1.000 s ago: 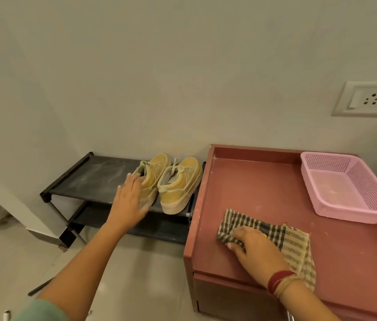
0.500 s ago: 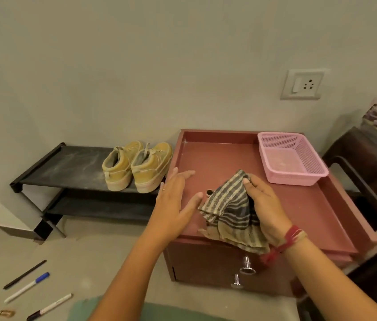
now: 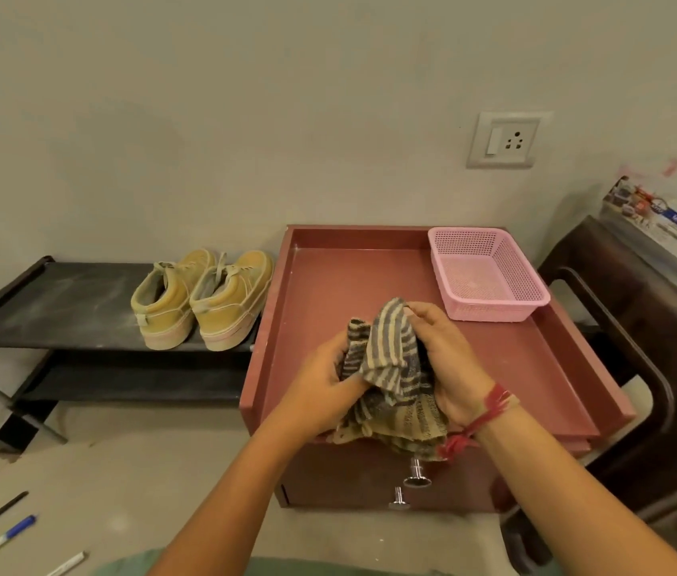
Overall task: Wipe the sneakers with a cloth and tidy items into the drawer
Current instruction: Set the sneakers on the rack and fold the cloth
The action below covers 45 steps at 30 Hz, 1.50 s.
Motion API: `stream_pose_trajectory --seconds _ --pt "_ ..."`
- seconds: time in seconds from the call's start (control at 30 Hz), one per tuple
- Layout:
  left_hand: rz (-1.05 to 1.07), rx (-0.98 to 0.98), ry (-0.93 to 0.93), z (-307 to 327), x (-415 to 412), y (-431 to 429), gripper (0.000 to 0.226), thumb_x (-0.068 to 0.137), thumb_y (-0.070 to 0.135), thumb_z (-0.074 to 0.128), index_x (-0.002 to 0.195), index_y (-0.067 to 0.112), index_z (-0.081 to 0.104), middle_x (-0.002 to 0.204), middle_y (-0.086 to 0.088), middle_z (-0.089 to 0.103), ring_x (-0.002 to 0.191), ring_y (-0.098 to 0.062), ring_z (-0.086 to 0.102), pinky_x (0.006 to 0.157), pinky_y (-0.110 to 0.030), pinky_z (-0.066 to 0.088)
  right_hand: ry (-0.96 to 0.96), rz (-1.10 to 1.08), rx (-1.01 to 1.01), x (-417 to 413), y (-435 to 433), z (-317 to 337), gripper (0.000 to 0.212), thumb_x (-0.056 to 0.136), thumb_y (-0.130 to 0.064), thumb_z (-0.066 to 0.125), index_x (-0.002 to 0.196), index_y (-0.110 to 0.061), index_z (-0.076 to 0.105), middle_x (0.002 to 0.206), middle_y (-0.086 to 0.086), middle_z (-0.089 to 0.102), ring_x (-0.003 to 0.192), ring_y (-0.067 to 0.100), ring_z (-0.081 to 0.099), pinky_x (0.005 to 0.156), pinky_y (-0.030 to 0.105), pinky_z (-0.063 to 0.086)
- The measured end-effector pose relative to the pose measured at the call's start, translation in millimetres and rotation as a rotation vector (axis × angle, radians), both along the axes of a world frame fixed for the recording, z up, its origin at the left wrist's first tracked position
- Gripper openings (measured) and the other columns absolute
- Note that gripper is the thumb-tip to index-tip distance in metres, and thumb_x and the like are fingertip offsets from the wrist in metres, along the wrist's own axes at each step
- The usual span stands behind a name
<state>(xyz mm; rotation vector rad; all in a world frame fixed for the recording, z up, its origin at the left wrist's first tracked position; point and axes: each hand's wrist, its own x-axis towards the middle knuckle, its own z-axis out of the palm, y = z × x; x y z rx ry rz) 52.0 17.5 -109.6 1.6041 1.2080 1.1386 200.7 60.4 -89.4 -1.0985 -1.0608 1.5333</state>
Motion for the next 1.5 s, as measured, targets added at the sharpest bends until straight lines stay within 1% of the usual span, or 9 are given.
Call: stream_pose_trajectory --seconds 0.1,0.3,0.53,0.77,0.9,1.07,1.23,1.4,1.5 --pt "0.118 -0.018 -0.07 -2.3 3.1 1.5 0.028 0.083 0.035 0.067 0.111 0.033 0.061 0.104 0.008 0.072 0.099 -0.011 0.068 0.085 -0.043 0.056 -0.299 -0.297 0.248 -0.7 1.0 -8.5 0.007 0.089 -0.026 0.062 0.091 -0.025 0.055 0.09 -0.002 0.059 0.081 0.01 0.058 0.069 0.025 0.049" --pt "0.31 0.109 0.119 -3.5 2.1 -4.2 0.013 0.092 0.026 0.06 0.103 0.02 0.061 0.086 0.004 0.069 0.08 -0.007 0.066 0.072 -0.044 0.054 -0.264 -0.003 0.399 -22.2 -23.7 -12.3 0.021 0.081 -0.031 0.072 0.099 -0.021 0.067 0.097 -0.004 0.068 0.091 0.008 0.064 0.076 0.022 0.053" --pt "0.482 0.111 0.004 -7.9 -1.9 -4.9 0.04 0.099 0.045 0.041 0.095 0.011 0.063 0.085 -0.008 0.068 0.08 -0.024 0.064 0.075 -0.052 0.051 -0.096 -0.293 0.291 -18.1 -14.6 -6.5 0.015 0.092 -0.01 0.057 0.081 -0.017 0.065 0.074 -0.003 0.068 0.07 0.008 0.063 0.064 0.026 0.052" --pt "0.443 0.001 -0.104 4.5 6.2 -5.5 0.037 0.097 0.047 0.044 0.091 0.02 0.069 0.092 0.0 0.068 0.098 -0.019 0.063 0.089 -0.046 0.051 0.051 0.038 0.161 -30.8 -30.8 -3.6 0.021 0.094 -0.016 0.052 0.105 -0.01 0.069 0.097 0.011 0.073 0.09 0.023 0.069 0.074 0.032 0.057" --pt "0.215 -0.263 -0.456 20.1 3.3 -9.2 0.038 0.103 0.029 0.032 0.105 0.019 0.068 0.1 0.001 0.073 0.102 -0.015 0.065 0.083 -0.037 0.054 0.091 0.088 0.106 -22.1 -29.2 2.2 0.029 0.094 -0.027 0.05 0.111 -0.008 0.065 0.103 0.014 0.071 0.092 0.023 0.068 0.078 0.033 0.057" --pt "0.226 -0.163 -0.335 12.7 -6.1 -4.7 0.02 0.093 0.002 0.056 0.102 0.016 0.068 0.083 0.003 0.074 0.078 -0.01 0.07 0.064 -0.023 0.056 -0.046 0.093 0.163 -17.3 -32.2 2.4 0.02 0.085 -0.011 0.064 0.105 -0.008 0.065 0.093 0.011 0.071 0.079 0.018 0.069 0.065 0.025 0.056" --pt "0.574 0.012 0.077 -0.6 -18.6 6.2 0.033 0.072 0.023 0.081 0.093 0.03 0.056 0.099 0.006 0.057 0.087 -0.003 0.054 0.077 -0.021 0.045 0.064 0.089 0.012 -12.0 -28.4 5.3 0.02 0.093 -0.005 0.051 0.11 0.0 0.061 0.102 0.018 0.07 0.084 0.022 0.069 0.067 0.027 0.057" --pt "0.372 -0.15 -0.224 2.0 -10.1 7.3 0.059 0.068 0.029 0.081 0.109 0.019 0.04 0.106 -0.005 0.057 0.091 -0.005 0.061 0.079 -0.025 0.051 0.18 0.177 -0.076 -7.6 -25.9 10.5 0.026 0.095 -0.011 0.048 0.115 0.002 0.058 0.108 0.022 0.067 0.095 0.03 0.067 0.08 0.037 0.056" --pt "0.503 -0.061 -0.066 1.6 -7.0 8.6 0.063 0.061 0.044 0.08 0.101 0.025 0.035 0.097 -0.003 0.057 0.086 -0.015 0.063 0.073 -0.033 0.054 0.235 0.206 -0.105 -10.5 -31.4 7.2 0.037 0.095 -0.026 0.05 0.121 -0.001 0.057 0.114 0.023 0.065 0.107 0.035 0.063 0.093 0.047 0.05"
